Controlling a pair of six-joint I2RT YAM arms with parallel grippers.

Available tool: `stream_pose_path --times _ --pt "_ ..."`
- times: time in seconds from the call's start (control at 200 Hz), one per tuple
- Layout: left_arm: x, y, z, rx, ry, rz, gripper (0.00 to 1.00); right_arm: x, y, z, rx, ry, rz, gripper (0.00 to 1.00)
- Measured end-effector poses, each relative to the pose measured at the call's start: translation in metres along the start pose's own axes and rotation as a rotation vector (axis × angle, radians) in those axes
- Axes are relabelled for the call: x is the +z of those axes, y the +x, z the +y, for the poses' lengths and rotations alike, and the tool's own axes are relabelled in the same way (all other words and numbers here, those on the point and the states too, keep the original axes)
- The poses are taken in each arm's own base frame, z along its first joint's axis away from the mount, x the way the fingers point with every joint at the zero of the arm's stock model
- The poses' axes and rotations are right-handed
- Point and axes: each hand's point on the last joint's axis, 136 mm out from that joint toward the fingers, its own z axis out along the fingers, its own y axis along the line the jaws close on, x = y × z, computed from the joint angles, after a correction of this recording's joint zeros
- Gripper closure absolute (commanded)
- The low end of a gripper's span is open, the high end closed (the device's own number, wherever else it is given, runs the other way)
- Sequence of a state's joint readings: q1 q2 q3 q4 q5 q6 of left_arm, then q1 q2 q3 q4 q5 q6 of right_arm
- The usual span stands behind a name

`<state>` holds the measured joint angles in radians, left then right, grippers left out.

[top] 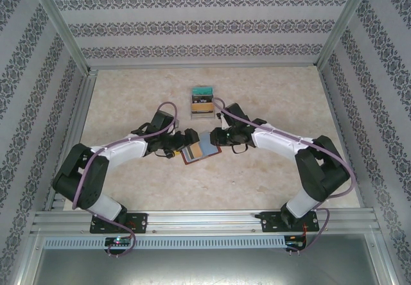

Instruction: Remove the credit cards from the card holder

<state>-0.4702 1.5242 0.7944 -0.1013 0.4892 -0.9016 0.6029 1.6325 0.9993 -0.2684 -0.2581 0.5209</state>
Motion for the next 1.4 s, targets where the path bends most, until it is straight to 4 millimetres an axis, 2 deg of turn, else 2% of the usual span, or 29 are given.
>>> stream_pose_path --times 0.08,0.14,0.17,0.27,0.44,0.585,0.904,1.119,1.344,1.399 --pt "-0.003 -0.001 0.0 0.008 -0.008 -0.012 0.53 0.01 -0.001 0.013 -0.016 -0.032 0.026 0.8" --pt "-0.003 -0.001 0.002 0.005 -0.017 -0.013 0.68 0.017 -0.001 0.021 -0.025 -0.051 0.049 0.8" --pt "-0.002 -0.001 0.004 0.004 -0.021 -0.012 0.74 0.021 0.0 0.024 -0.03 -0.06 0.06 0.82" --pt "0.002 0.001 0.009 -0.002 -0.036 0.0 0.81 0.032 0.003 0.031 -0.029 -0.088 0.1 0.84" --pt "0.017 0.007 0.026 -0.028 -0.083 0.042 0.82 0.051 0.008 0.034 -0.018 -0.113 0.16 0.84" --pt "0.025 0.011 0.038 -0.046 -0.115 0.067 0.82 0.059 0.015 0.031 -0.007 -0.113 0.194 0.82" --pt "0.025 0.013 0.04 -0.051 -0.126 0.076 0.83 0.063 0.019 0.027 0.006 -0.112 0.218 0.78" --pt "0.027 0.012 0.04 -0.05 -0.13 0.08 0.84 0.069 0.022 0.021 0.024 -0.11 0.238 0.78" --pt "0.028 0.011 0.04 -0.052 -0.132 0.083 0.84 0.069 0.022 0.021 0.039 -0.139 0.253 0.84" --pt "0.028 0.011 0.04 -0.051 -0.133 0.084 0.84 0.069 0.022 0.021 0.042 -0.146 0.254 0.89"
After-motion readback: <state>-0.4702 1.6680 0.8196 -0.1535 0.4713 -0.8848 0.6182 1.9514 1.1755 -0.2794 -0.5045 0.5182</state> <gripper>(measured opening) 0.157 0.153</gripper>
